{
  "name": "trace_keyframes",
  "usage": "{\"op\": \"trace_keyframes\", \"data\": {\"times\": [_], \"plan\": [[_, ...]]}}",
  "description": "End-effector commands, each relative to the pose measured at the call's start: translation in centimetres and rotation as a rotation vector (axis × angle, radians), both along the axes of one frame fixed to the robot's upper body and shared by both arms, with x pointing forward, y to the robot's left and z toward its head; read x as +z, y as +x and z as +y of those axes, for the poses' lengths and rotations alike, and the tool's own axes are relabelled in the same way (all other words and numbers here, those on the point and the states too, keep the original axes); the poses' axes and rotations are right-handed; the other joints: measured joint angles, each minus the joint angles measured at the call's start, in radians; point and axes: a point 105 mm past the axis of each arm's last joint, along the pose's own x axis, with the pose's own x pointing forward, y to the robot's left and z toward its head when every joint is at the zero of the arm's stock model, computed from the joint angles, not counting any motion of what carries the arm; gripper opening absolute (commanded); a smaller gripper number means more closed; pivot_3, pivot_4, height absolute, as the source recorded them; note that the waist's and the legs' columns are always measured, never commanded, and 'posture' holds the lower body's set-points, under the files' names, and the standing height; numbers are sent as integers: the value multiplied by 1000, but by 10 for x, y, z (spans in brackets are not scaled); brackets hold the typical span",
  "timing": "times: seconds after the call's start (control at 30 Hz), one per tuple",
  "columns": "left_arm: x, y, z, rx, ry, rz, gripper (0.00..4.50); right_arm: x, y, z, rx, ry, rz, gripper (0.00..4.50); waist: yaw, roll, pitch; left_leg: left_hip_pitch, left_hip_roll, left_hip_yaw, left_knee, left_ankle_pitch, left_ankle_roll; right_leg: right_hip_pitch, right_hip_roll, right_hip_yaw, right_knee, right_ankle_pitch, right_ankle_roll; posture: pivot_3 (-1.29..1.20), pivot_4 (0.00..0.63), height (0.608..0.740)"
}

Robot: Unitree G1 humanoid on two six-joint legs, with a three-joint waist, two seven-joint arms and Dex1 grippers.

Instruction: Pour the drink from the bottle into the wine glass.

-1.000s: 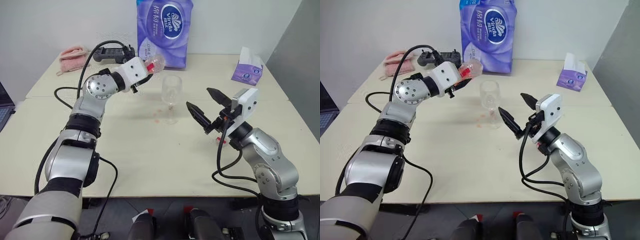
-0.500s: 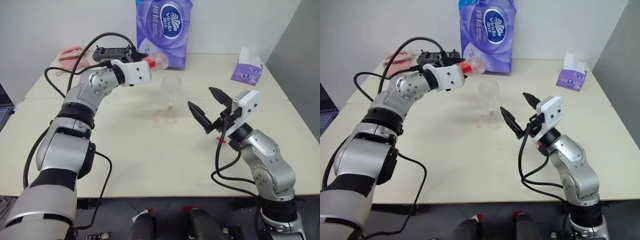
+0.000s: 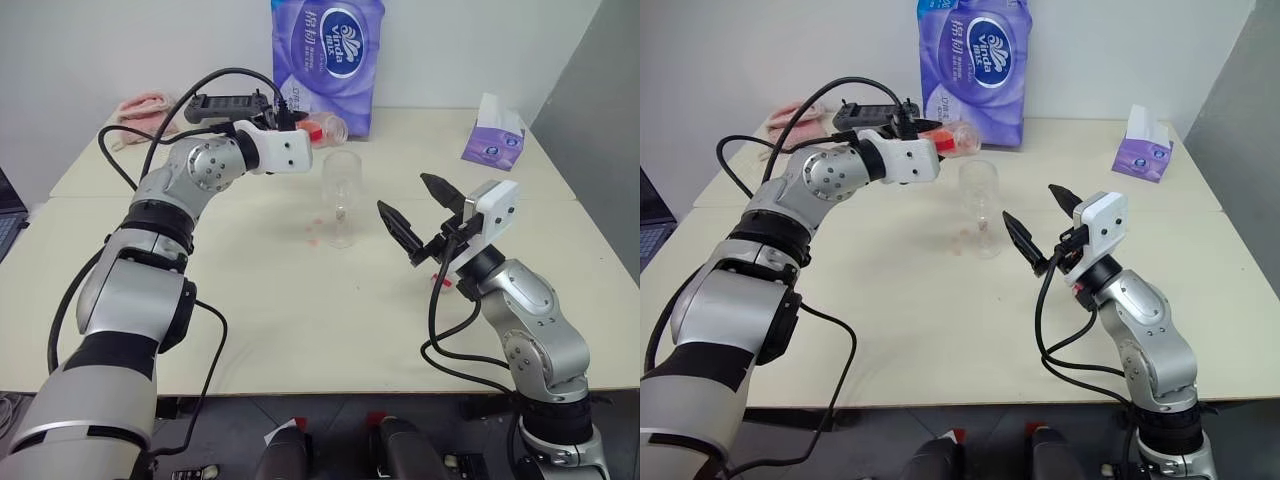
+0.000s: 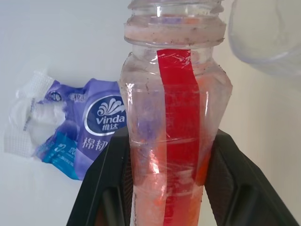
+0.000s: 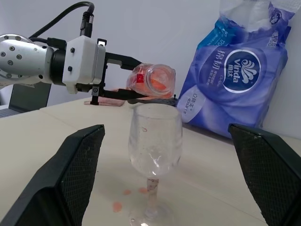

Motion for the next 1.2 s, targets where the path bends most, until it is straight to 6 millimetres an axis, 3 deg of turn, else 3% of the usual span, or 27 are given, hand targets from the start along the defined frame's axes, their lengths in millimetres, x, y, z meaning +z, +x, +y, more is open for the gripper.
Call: {"op": "trace_keyframes", "data": {"times": [0.03, 0.47, 1.2], "plan": [[35, -6, -2, -25, 14, -126, 1681, 11, -5, 0, 1, 15, -49, 4500, 0, 0, 0, 0, 0, 0, 0, 0, 0, 0, 0, 0, 0, 0, 0, 0, 150, 740], [43, -8, -6, -34, 124, -208, 1681, 11, -2, -1, -6, 24, -44, 4500, 0, 0, 0, 0, 0, 1, 0, 0, 0, -1, 0, 1, 1, 0, 0, 0, 150, 740], [45, -7, -2, -13, 159, -225, 1681, 17, -1, 0, -12, 33, -49, 4500, 0, 0, 0, 0, 0, 2, 0, 0, 0, -1, 0, 1, 1, 0, 0, 0, 150, 740]]}}
